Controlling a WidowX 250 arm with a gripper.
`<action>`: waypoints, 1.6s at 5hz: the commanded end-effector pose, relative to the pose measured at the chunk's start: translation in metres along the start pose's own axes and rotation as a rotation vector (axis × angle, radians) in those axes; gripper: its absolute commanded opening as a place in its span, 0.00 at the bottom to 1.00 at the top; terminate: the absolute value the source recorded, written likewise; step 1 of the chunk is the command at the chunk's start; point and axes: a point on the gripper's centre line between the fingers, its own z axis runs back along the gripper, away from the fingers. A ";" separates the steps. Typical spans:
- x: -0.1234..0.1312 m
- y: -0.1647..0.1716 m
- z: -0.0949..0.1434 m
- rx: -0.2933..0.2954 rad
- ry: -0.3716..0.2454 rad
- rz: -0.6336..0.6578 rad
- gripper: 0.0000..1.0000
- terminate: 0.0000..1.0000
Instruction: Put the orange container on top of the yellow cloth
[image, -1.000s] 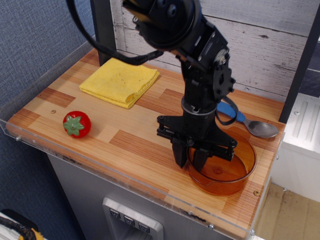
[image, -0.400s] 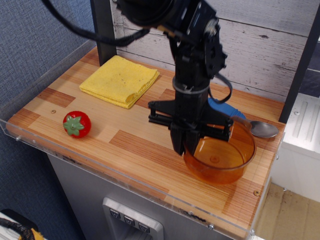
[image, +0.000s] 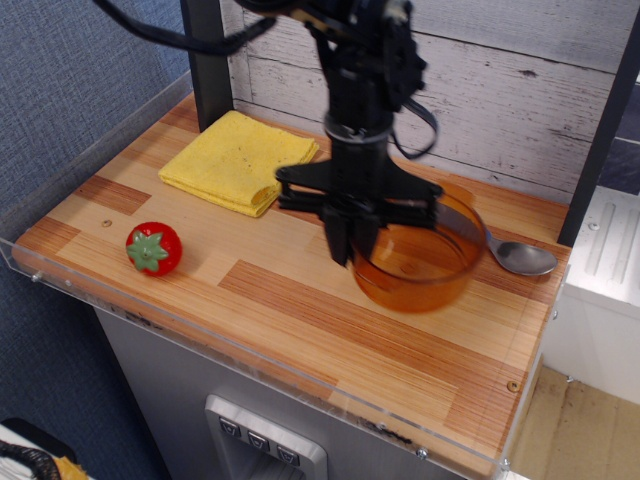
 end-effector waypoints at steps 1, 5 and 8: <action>0.042 0.042 0.020 -0.005 -0.098 0.170 0.00 0.00; 0.061 0.129 0.027 0.097 -0.102 0.626 0.00 0.00; 0.071 0.162 0.004 0.082 -0.115 0.863 0.00 0.00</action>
